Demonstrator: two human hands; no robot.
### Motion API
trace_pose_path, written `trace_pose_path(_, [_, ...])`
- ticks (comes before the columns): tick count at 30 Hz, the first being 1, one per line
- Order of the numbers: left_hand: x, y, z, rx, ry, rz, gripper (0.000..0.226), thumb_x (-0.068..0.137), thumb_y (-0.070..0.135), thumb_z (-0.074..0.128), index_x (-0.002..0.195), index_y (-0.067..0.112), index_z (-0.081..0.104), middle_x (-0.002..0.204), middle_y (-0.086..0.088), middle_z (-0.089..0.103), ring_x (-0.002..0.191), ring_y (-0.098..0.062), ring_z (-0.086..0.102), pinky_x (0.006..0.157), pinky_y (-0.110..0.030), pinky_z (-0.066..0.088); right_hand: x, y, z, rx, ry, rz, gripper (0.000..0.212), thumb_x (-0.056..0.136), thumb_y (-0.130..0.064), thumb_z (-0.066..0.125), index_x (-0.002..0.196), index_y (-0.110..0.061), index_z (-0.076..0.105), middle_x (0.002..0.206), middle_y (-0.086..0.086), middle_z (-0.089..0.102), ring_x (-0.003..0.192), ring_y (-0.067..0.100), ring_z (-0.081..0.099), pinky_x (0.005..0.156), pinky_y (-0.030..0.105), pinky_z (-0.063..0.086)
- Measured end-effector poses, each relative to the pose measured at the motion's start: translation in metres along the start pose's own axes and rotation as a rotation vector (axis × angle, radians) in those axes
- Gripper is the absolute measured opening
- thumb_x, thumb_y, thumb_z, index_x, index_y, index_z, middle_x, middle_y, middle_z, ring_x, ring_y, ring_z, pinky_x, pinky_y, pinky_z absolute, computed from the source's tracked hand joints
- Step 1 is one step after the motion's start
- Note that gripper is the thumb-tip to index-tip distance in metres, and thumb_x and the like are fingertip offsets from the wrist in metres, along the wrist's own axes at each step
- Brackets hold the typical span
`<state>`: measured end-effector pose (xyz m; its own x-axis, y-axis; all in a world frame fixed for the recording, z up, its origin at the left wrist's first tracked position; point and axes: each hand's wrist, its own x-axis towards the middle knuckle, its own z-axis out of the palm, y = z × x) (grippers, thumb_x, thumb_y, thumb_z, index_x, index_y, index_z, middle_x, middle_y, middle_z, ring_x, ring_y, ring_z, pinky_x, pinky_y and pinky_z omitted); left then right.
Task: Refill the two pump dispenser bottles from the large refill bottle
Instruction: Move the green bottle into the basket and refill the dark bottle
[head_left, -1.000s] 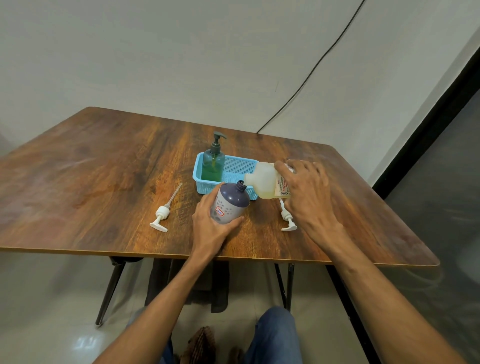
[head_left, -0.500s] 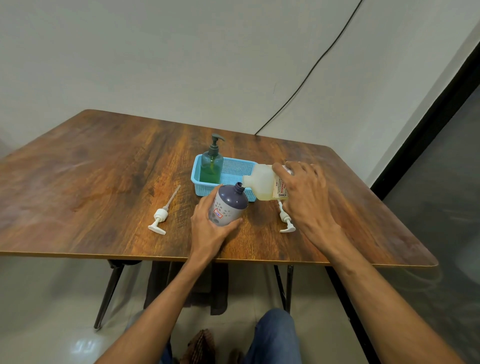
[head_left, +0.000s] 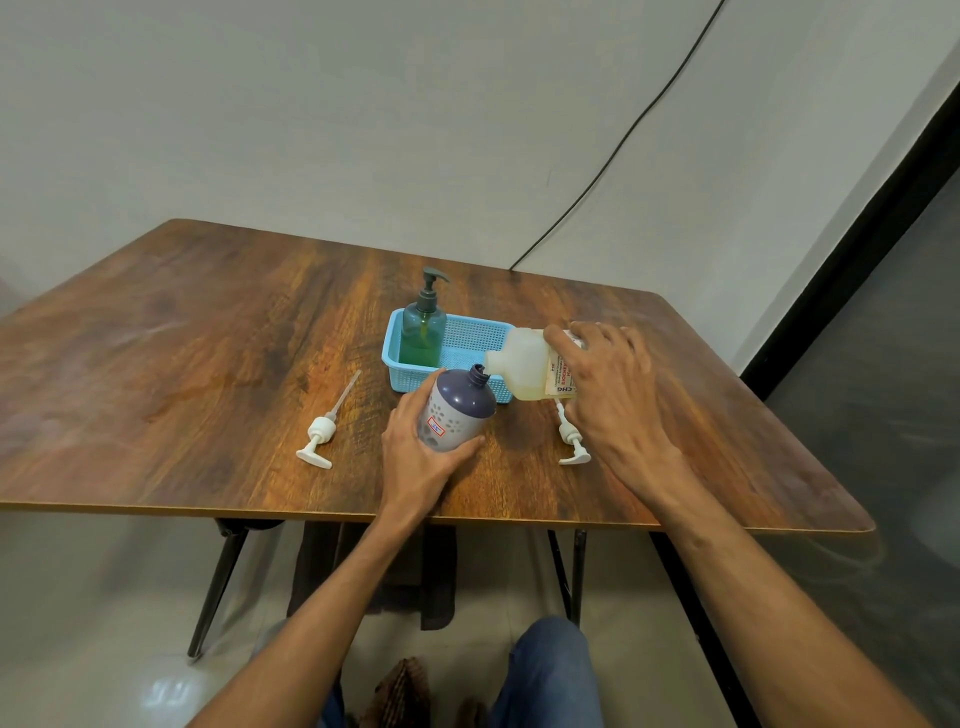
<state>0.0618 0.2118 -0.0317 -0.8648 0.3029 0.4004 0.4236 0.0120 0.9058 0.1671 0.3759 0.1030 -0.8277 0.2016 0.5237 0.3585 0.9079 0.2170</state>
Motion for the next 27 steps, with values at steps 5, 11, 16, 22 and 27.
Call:
trace_pose_path(5, [-0.0007, 0.0009, -0.0002, 0.005, -0.003, -0.006, 0.098, 0.065, 0.059, 0.083, 0.147, 0.02, 0.048, 0.142, 0.001, 0.058, 0.129, -0.015, 0.055, 0.107, -0.049, 0.051, 0.0007, 0.0004, 0.0007, -0.013, 0.0, -0.005, 0.082, 0.059, -0.018, 0.091, 0.132, -0.021, 0.054, 0.124, 0.016, 0.063, 0.114, 0.037, 0.058, 0.093, 0.051, 0.046])
trace_pose_path(11, [-0.0009, 0.0019, -0.0004, 0.008, 0.0, -0.012, 0.098, 0.064, 0.059, 0.082, 0.147, 0.019, 0.048, 0.141, 0.001, 0.058, 0.128, -0.015, 0.056, 0.106, -0.05, 0.051, 0.001, -0.0001, -0.0005, -0.02, -0.002, -0.003, 0.08, 0.061, -0.017, 0.089, 0.133, -0.021, 0.053, 0.125, 0.015, 0.062, 0.114, 0.037, 0.057, 0.093, 0.049, 0.044])
trace_pose_path(16, [-0.0011, 0.0025, -0.0001, 0.002, 0.0, -0.012, 0.097, 0.065, 0.057, 0.083, 0.147, 0.017, 0.048, 0.142, -0.001, 0.058, 0.129, -0.015, 0.055, 0.108, -0.05, 0.05, 0.0005, 0.0004, -0.0014, -0.008, -0.011, -0.002, 0.08, 0.062, -0.017, 0.088, 0.133, -0.02, 0.053, 0.127, 0.017, 0.061, 0.117, 0.038, 0.056, 0.095, 0.05, 0.044])
trace_pose_path(22, [-0.0011, 0.0039, 0.0001, -0.006, -0.001, -0.016, 0.1, 0.064, 0.06, 0.081, 0.148, 0.017, 0.048, 0.143, -0.001, 0.057, 0.129, -0.014, 0.055, 0.109, -0.048, 0.05, 0.0005, -0.0004, -0.0028, -0.019, -0.033, 0.002, 0.08, 0.065, -0.018, 0.087, 0.136, -0.022, 0.05, 0.131, 0.016, 0.059, 0.121, 0.038, 0.053, 0.098, 0.05, 0.041])
trace_pose_path(27, [-0.001, 0.0028, -0.0001, -0.011, -0.005, -0.01, 0.098, 0.064, 0.058, 0.082, 0.147, 0.019, 0.048, 0.142, 0.0, 0.058, 0.129, -0.015, 0.055, 0.109, -0.048, 0.05, 0.0004, -0.0009, -0.0043, -0.022, -0.035, 0.004, 0.079, 0.064, -0.016, 0.086, 0.135, -0.021, 0.051, 0.13, 0.016, 0.06, 0.12, 0.038, 0.054, 0.097, 0.051, 0.042])
